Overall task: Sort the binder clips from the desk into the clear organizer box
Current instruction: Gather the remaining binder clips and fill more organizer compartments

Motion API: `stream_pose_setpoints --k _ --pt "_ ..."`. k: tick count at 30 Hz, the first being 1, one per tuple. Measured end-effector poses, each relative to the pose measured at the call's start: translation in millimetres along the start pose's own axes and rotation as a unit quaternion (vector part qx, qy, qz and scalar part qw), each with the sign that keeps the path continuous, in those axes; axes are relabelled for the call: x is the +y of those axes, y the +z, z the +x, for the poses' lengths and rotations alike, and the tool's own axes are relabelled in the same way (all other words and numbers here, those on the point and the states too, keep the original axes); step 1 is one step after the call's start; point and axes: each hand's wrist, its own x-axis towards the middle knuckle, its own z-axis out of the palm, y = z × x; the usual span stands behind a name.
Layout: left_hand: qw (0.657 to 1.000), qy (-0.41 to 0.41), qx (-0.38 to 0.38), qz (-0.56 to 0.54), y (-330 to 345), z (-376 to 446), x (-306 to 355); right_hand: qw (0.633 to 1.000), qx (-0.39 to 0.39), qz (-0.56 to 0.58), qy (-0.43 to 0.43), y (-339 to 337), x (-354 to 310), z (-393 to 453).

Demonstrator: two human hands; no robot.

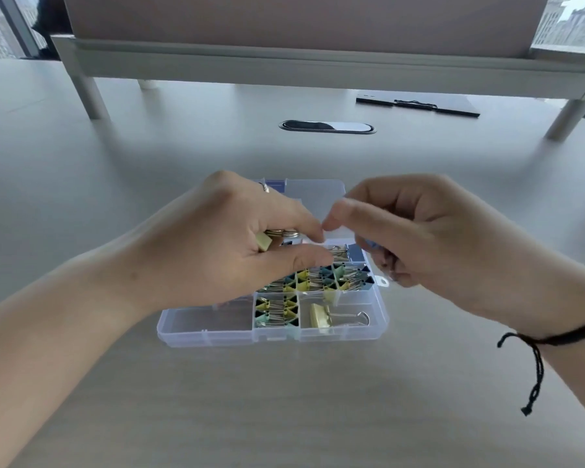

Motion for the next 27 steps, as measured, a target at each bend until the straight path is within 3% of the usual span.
stream_pose_setpoints --k 4,10,18,27 --pt "0.999 0.031 0.027 -0.017 7 0 8 0.971 0.022 0.228 0.075 10 2 1" --pt "0.995 0.061 0.062 -0.051 17 -1 21 0.941 0.012 0.321 0.105 17 0 1" --pt "0.988 0.067 0.121 0.069 9 -1 14 0.942 -0.039 0.316 0.102 18 0 1" --pt "0.986 0.086 0.120 0.071 6 -1 13 0.952 0.018 0.283 0.115 6 4 6"
